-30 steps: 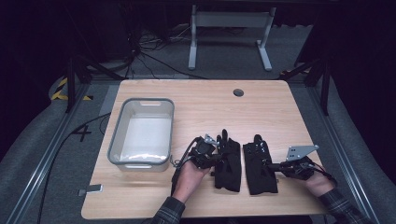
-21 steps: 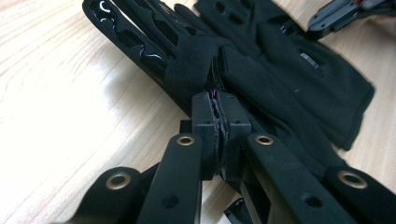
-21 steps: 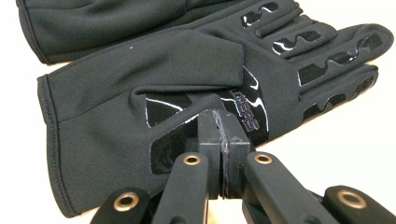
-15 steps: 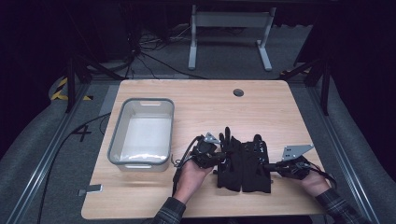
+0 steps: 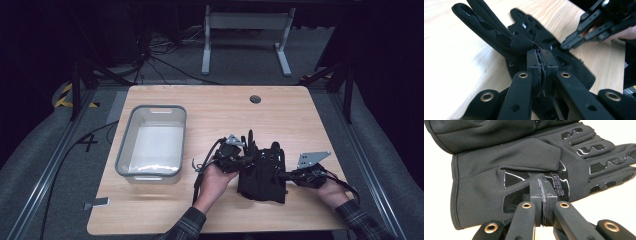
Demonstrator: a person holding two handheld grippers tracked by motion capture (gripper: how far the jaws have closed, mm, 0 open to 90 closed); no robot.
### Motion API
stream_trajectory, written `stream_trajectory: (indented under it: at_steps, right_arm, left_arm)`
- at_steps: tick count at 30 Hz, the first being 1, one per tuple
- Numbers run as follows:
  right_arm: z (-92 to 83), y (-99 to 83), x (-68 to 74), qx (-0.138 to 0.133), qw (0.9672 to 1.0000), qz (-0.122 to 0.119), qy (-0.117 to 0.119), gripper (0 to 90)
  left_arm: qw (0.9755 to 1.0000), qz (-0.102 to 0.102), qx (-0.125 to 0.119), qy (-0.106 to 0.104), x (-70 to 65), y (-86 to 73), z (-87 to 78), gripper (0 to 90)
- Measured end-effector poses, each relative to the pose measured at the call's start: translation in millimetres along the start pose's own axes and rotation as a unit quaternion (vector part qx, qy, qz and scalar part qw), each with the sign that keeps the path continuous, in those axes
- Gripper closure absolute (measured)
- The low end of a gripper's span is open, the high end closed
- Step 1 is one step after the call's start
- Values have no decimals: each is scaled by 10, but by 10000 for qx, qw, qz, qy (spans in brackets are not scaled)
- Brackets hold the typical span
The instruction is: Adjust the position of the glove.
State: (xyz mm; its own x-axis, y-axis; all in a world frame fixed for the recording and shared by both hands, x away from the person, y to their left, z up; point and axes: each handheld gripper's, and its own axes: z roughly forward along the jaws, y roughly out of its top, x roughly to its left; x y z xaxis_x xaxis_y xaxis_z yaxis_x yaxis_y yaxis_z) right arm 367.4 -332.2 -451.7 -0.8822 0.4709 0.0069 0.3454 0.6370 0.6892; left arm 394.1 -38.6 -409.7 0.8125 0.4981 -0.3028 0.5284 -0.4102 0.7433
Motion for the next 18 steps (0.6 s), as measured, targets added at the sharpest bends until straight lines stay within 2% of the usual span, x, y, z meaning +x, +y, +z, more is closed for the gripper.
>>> stream_trajectory:
  at_steps: [7,12,15,18]
  right_arm:
    - [12,1,-8,-11,10000,-30,21,900]
    - [6,3,-9,-49,10000,-43,32,900]
    - [-98,10,-42,-261,9996,25,-61,900]
    - [-177,-25,-85,-208,9995,72,-217,900]
  left_arm:
    - [9998,138,14,-114,-108,143,165,872]
    - [9996,189,74,-190,-168,190,285,872]
    - [9995,215,81,-218,-202,212,338,873]
    - [9994,273,105,-181,-230,228,367,872]
